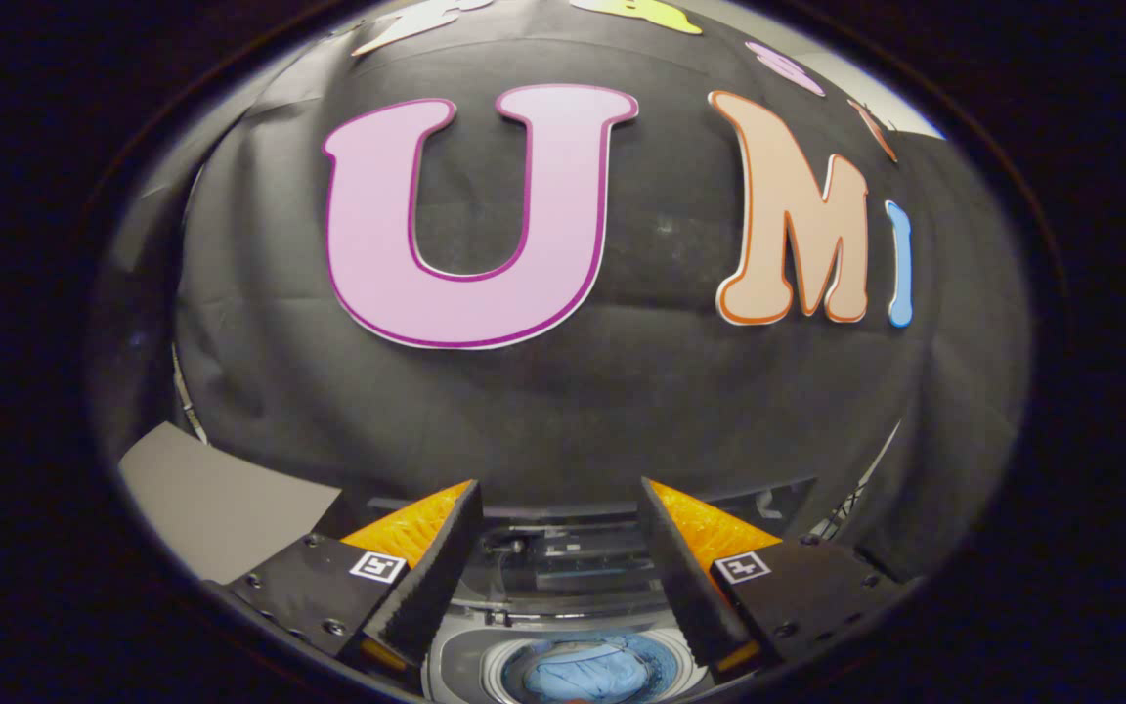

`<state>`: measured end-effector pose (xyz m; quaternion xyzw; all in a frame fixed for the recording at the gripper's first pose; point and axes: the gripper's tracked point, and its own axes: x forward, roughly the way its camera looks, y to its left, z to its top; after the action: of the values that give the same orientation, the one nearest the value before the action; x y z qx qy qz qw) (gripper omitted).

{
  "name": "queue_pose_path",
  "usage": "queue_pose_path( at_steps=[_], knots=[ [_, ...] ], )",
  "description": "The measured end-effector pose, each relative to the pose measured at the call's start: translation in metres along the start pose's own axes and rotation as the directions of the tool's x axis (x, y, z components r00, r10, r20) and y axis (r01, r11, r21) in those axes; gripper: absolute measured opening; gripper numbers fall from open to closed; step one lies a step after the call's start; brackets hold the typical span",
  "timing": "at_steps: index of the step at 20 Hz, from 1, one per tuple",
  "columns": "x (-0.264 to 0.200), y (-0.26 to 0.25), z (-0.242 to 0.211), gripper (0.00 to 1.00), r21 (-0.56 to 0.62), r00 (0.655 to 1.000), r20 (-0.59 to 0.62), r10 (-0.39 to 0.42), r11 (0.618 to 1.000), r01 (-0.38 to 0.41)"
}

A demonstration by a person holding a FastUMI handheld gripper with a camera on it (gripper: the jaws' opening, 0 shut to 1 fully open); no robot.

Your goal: Put the clothes into the washing machine and then close the washing machine lid.

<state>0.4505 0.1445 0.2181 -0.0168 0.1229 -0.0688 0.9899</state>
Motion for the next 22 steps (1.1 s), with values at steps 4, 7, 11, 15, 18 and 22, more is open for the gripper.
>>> queue_pose_path(
  at_steps=[4, 7, 11, 15, 18, 22],
  knots=[
    [0.039, -0.005, -0.012, 0.99, 0.003, 0.999, -0.036, -0.037, 0.999, 0.038],
    [0.045, -0.006, -0.017, 0.99, 0.005, 0.999, -0.033, -0.026, 1.0, 0.026],
    [0.042, -0.006, -0.019, 1.0, -0.011, 1.0, -0.027, -0.005, 1.0, 0.005],
    [0.028, -0.008, -0.023, 1.0, -0.01, 1.0, -0.017, 0.01, 1.0, -0.01],
    [0.019, -0.01, -0.026, 1.0, -0.01, 1.0, -0.007, 0.017, 1.0, -0.017],
    [0.002, -0.01, -0.031, 1.0, -0.017, 1.0, 0.002, 0.02, 1.0, -0.02]
  ],
)
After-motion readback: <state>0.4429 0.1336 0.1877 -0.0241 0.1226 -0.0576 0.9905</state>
